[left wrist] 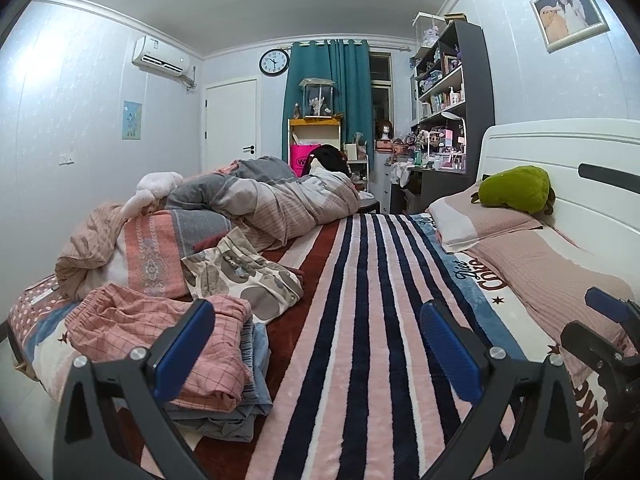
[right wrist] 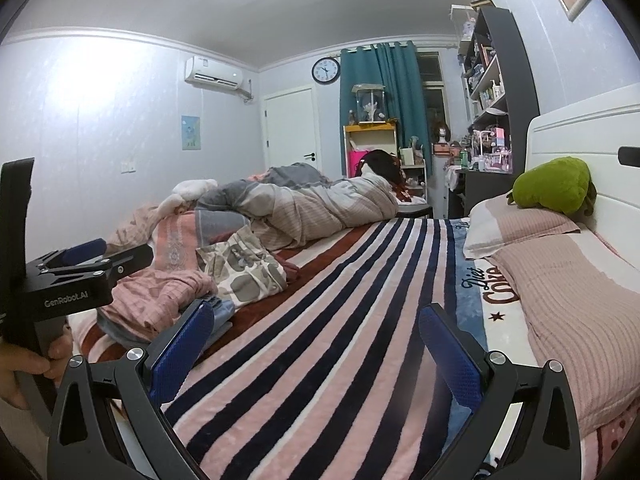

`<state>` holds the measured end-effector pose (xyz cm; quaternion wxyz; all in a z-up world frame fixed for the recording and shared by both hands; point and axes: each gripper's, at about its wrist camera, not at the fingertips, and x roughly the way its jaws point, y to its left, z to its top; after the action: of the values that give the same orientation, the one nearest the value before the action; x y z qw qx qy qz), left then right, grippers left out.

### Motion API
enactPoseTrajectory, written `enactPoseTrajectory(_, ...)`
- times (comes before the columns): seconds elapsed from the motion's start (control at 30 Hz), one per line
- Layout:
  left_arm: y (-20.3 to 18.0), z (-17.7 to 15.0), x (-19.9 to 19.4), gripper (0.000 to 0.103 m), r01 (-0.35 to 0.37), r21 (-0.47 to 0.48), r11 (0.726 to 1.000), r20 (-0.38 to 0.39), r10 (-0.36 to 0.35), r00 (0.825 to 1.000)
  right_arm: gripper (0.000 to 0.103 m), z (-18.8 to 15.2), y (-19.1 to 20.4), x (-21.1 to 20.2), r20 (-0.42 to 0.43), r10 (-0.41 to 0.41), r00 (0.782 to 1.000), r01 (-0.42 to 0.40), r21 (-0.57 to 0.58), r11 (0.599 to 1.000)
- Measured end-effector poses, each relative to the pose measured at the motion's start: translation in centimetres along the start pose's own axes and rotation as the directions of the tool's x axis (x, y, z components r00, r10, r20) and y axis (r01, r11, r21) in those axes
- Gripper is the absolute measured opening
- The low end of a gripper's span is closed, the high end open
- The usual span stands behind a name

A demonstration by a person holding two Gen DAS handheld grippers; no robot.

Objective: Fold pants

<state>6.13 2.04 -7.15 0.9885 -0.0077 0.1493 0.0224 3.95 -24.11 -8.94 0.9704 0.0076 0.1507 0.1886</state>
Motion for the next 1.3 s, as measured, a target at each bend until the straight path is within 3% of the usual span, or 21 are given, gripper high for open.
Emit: enactPoseTrajectory(1.3,-0.5,0.13,-0.62,0.102,0.006,-0.002,1.0,0.004,-0.006,1.0,0.102,0.05,0.14,-0.53,0.004,0.0,1.0,0.0,0.008,1.0)
